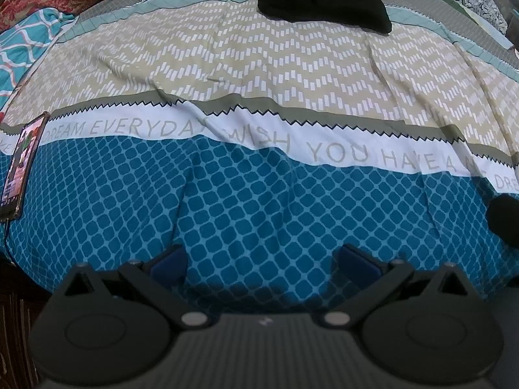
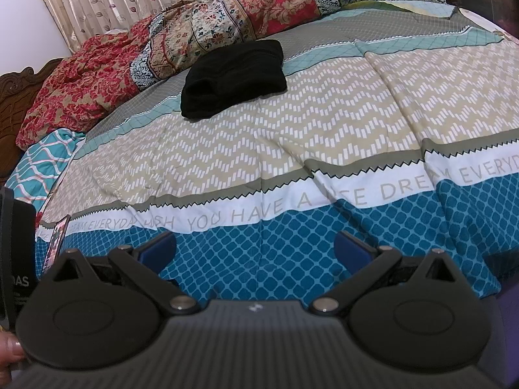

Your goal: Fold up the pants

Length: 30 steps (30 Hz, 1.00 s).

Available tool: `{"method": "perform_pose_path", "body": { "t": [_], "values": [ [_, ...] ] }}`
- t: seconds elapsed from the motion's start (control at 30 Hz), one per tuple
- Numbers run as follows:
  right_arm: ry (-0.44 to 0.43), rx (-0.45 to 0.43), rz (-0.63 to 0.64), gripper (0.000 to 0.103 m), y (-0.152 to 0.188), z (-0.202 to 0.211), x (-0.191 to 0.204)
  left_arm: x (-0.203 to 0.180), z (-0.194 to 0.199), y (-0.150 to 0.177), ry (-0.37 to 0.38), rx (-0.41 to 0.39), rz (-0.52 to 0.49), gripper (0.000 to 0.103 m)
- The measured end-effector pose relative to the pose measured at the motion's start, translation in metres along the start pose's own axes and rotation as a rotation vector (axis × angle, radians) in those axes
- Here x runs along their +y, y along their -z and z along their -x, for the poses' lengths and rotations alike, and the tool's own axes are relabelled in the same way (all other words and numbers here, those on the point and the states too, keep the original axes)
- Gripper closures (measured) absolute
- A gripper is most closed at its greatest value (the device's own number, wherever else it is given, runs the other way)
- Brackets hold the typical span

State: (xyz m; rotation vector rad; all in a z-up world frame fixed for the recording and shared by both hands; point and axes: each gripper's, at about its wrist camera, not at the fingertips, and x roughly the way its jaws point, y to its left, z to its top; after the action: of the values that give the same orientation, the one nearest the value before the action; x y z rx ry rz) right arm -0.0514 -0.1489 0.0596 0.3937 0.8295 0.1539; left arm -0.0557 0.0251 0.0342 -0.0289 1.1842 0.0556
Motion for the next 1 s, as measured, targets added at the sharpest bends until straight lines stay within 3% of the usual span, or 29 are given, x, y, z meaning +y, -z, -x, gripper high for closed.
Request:
{"method": "perform_pose_path", "body": {
  "t": [0.43, 1.0],
  "values": [
    [0.001, 0.004, -0.004, 0.0, 0.0015, -0.003, 0.0004, 0.0074, 0.0012, -0.0048, -0.059, -0.031, 0.014, 0.0],
    [0.002, 0.006, 0.003, 0.0, 0.0029, -0.0036, 0.0033, 0.0071, -0.0003, -0.0048, -0.05, -0.02, 0.02, 0.0]
  ]
}}
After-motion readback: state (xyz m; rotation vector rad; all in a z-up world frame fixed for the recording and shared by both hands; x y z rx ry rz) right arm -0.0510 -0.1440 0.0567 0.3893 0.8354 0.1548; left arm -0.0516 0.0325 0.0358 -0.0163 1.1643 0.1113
